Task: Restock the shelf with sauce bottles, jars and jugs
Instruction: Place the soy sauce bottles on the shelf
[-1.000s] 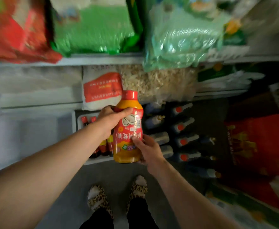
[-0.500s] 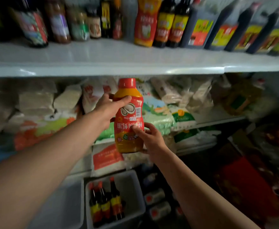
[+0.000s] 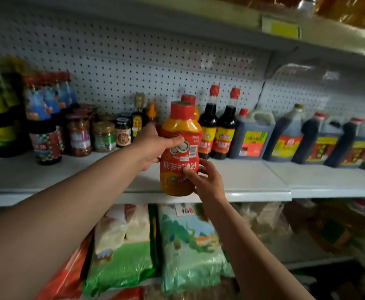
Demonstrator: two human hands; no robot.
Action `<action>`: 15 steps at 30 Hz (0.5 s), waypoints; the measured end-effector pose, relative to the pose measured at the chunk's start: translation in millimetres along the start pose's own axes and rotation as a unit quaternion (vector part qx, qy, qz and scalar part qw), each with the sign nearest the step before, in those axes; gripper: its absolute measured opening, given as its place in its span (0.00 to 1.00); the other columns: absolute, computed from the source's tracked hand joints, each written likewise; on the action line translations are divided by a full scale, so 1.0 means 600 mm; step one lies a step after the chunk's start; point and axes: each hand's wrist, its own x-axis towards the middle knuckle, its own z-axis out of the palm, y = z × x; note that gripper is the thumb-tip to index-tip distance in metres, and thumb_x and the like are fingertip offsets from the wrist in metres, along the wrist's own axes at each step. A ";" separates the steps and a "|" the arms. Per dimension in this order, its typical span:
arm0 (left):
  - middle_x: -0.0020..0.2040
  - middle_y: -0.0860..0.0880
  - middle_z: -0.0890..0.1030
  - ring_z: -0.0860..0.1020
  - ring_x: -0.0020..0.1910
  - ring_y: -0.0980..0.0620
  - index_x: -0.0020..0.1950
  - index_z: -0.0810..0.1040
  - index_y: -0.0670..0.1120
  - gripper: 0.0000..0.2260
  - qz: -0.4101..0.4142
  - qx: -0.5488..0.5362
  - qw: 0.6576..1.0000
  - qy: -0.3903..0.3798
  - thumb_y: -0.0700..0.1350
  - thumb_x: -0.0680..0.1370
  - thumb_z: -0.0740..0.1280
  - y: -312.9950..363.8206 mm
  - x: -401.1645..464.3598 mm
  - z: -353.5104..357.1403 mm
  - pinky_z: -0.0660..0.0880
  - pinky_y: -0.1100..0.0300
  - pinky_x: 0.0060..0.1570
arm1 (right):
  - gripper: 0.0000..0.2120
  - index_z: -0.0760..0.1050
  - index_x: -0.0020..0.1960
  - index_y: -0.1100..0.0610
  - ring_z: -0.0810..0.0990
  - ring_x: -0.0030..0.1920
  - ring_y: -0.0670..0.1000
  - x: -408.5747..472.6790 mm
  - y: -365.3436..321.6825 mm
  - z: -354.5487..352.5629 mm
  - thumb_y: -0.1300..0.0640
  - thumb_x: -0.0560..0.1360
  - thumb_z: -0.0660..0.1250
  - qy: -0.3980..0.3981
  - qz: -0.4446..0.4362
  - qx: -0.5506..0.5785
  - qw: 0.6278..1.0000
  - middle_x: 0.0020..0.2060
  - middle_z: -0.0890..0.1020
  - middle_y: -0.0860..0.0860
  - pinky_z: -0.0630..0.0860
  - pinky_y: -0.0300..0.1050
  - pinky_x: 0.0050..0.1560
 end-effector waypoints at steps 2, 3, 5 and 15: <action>0.66 0.51 0.76 0.75 0.65 0.45 0.72 0.66 0.51 0.33 -0.001 -0.002 1.000 0.007 0.45 0.71 0.77 -0.002 0.042 0.013 0.72 0.43 0.57 | 0.19 0.77 0.61 0.51 0.84 0.51 0.50 0.050 0.011 -0.007 0.53 0.72 0.77 -0.004 -0.015 -0.012 1.000 0.53 0.83 0.51 0.81 0.43 0.46; 0.66 0.51 0.76 0.75 0.64 0.45 0.73 0.66 0.51 0.34 -0.004 -0.003 1.000 0.008 0.44 0.71 0.78 -0.007 0.060 0.017 0.72 0.44 0.57 | 0.19 0.77 0.61 0.52 0.84 0.52 0.52 0.073 0.021 -0.008 0.54 0.72 0.78 -0.006 -0.014 -0.012 1.000 0.52 0.84 0.51 0.82 0.46 0.48; 0.65 0.51 0.75 0.75 0.62 0.47 0.73 0.66 0.51 0.34 -0.008 -0.005 1.000 0.008 0.43 0.71 0.78 -0.019 0.093 0.025 0.73 0.45 0.56 | 0.22 0.77 0.61 0.54 0.84 0.54 0.55 0.112 0.044 -0.008 0.53 0.71 0.79 -0.006 -0.005 -0.008 1.000 0.53 0.84 0.53 0.82 0.56 0.55; 0.69 0.46 0.74 0.75 0.65 0.42 0.74 0.65 0.50 0.32 -0.014 0.005 1.000 0.015 0.44 0.73 0.76 -0.035 0.203 0.042 0.74 0.46 0.54 | 0.23 0.77 0.60 0.50 0.84 0.55 0.52 0.231 0.071 -0.016 0.47 0.69 0.80 -0.005 -0.020 -0.061 0.998 0.54 0.84 0.49 0.82 0.56 0.54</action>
